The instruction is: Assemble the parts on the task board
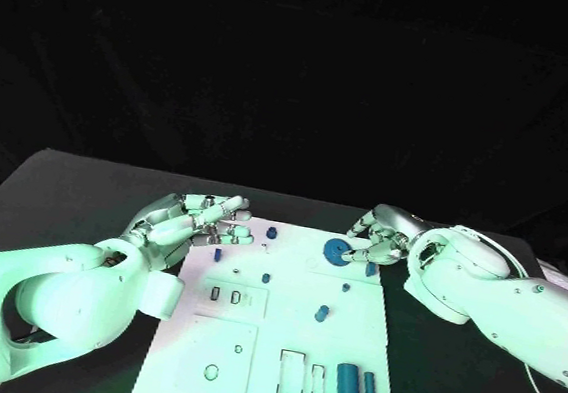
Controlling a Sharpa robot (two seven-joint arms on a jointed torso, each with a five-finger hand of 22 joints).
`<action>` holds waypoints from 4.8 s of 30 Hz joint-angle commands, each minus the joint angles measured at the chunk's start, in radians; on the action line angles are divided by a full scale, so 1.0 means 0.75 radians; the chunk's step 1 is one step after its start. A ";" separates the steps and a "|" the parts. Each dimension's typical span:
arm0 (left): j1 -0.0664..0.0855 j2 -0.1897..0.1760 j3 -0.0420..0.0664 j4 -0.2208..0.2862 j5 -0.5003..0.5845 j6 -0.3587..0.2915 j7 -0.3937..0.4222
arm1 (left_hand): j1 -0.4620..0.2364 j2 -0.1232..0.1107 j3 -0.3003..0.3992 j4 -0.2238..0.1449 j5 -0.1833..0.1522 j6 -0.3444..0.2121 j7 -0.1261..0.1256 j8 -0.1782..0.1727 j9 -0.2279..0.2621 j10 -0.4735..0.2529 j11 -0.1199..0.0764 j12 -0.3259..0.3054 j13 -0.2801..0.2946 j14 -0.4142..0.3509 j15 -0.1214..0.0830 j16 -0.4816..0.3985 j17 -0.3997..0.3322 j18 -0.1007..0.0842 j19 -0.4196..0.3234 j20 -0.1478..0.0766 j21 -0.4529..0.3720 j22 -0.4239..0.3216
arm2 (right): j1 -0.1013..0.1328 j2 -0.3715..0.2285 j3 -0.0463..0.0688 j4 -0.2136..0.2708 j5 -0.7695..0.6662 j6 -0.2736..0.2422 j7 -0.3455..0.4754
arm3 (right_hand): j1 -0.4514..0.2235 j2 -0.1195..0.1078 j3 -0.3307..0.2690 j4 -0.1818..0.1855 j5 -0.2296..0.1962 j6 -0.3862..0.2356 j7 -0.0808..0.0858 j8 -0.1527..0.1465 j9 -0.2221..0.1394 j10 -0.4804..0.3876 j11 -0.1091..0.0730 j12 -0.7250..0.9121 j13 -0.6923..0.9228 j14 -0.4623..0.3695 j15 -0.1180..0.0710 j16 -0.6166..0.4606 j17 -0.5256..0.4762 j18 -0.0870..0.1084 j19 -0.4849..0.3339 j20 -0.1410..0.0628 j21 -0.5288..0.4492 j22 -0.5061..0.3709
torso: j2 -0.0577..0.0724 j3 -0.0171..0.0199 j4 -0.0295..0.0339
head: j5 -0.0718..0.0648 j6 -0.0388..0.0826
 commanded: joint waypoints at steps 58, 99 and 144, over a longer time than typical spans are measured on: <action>0.002 0.008 0.001 -0.006 0.001 0.044 -0.008 | -0.010 0.006 0.001 -0.012 -0.005 -0.005 0.001 -0.005 0.000 -0.010 -0.001 -0.005 -0.001 -0.004 0.008 -0.010 0.005 0.004 -0.001 0.007 -0.008 -0.004 | -0.033 0.094 -0.004 0.010 -0.280 -0.124 0.011 | 0.081 0.105 0.149 -0.061 -0.053 0.178 -0.051 0.079 0.028 0.125 -0.041 0.248 0.276 0.123 -0.024 0.041 0.268 -0.057 0.081 -0.027 0.106 0.190 | 0.001 -0.0002 0.0027 | 0.004 -0.019; 0.002 0.018 0.001 -0.015 0.001 0.049 -0.011 | -0.010 0.006 0.001 -0.012 -0.005 -0.005 0.001 -0.005 0.000 -0.010 -0.001 -0.005 -0.001 -0.004 0.008 -0.010 0.005 0.004 -0.001 0.007 -0.008 -0.004 | -0.054 0.388 -0.049 -0.034 -0.377 -0.145 -0.032 | 0.025 0.095 0.220 -0.066 -0.084 0.146 -0.035 0.036 0.019 0.102 -0.029 0.201 0.243 0.119 -0.018 0.033 0.249 -0.068 0.104 -0.025 0.134 0.249 | 0.002 -0.0004 -0.0020 | 0.034 -0.033; 0.002 0.005 0.000 -0.051 0.001 0.073 -0.013 | -0.012 0.010 0.000 -0.015 -0.005 -0.002 -0.002 -0.002 0.001 -0.008 -0.002 -0.001 0.000 -0.002 0.008 -0.015 0.009 0.005 0.000 0.008 -0.010 -0.006 | -0.054 -0.079 -0.028 0.000 0.337 -0.206 0.551 | 0.034 -0.033 0.258 -0.048 -0.029 -0.029 0.027 -0.056 0.008 -0.044 0.027 -0.061 0.021 0.122 0.035 0.040 0.270 -0.066 0.090 0.029 0.134 0.247 | -0.010 0.0243 -0.0564 | 0.041 -0.013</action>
